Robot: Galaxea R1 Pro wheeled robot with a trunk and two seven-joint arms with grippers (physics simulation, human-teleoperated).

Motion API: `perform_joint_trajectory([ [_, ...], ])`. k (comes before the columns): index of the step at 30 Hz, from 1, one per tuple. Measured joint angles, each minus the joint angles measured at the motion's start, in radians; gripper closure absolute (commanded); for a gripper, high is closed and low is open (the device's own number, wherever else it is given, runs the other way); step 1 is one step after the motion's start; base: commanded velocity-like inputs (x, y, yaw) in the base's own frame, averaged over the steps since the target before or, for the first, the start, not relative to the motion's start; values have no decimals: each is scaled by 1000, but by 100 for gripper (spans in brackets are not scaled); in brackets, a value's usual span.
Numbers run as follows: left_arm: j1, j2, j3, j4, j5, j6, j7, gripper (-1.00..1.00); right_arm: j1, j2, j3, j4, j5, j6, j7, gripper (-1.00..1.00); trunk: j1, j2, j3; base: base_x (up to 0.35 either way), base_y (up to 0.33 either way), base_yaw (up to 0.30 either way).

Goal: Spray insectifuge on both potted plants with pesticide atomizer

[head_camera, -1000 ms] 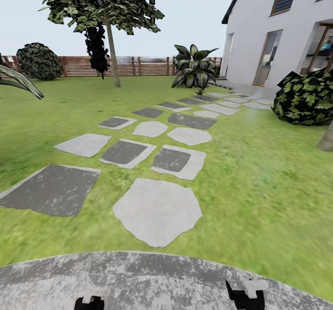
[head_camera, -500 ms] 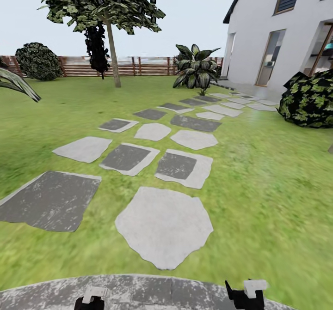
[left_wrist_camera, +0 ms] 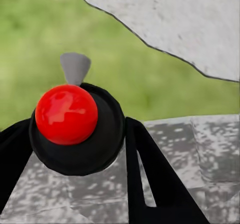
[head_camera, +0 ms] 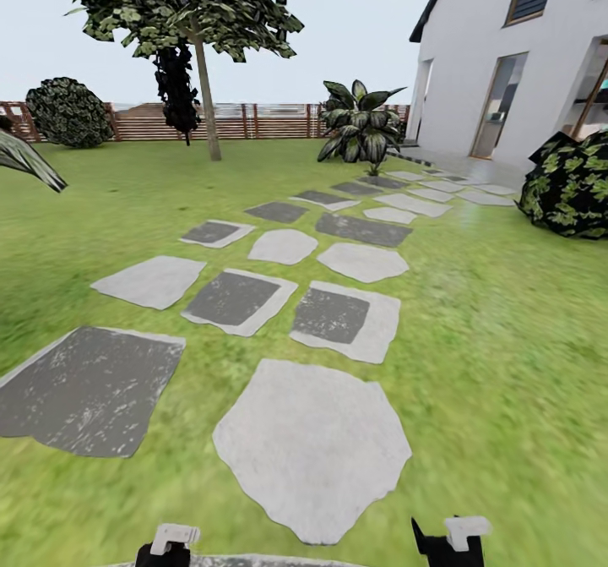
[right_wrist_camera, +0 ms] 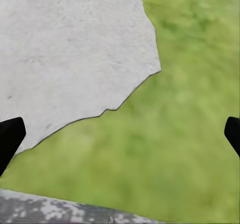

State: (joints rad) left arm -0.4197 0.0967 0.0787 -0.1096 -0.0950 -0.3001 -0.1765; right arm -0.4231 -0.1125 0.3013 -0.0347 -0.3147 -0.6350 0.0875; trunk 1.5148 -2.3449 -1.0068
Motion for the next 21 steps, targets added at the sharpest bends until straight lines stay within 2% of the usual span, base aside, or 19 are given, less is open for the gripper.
perform_joint_trajectory([
  [10, 0, -1, -1, 0, -1, 0, 0, 100, 0, 2, 1, 0, 0, 0, 1, -100, 0, 0, 0, 335, 122, 0],
  [15, 0, -1, -1, 1, -1, 0, 0, 100, 2, 28, 1, 0, 0, 0, 1, -100, 0, 0, 0, 337, 12, 0],
  [21, 0, -1, -1, 1, -1, 0, 0, 100, 2, 32, 0, 0, 0, 0, 2, -100, 0, 0, 0, 338, 1, 0],
])
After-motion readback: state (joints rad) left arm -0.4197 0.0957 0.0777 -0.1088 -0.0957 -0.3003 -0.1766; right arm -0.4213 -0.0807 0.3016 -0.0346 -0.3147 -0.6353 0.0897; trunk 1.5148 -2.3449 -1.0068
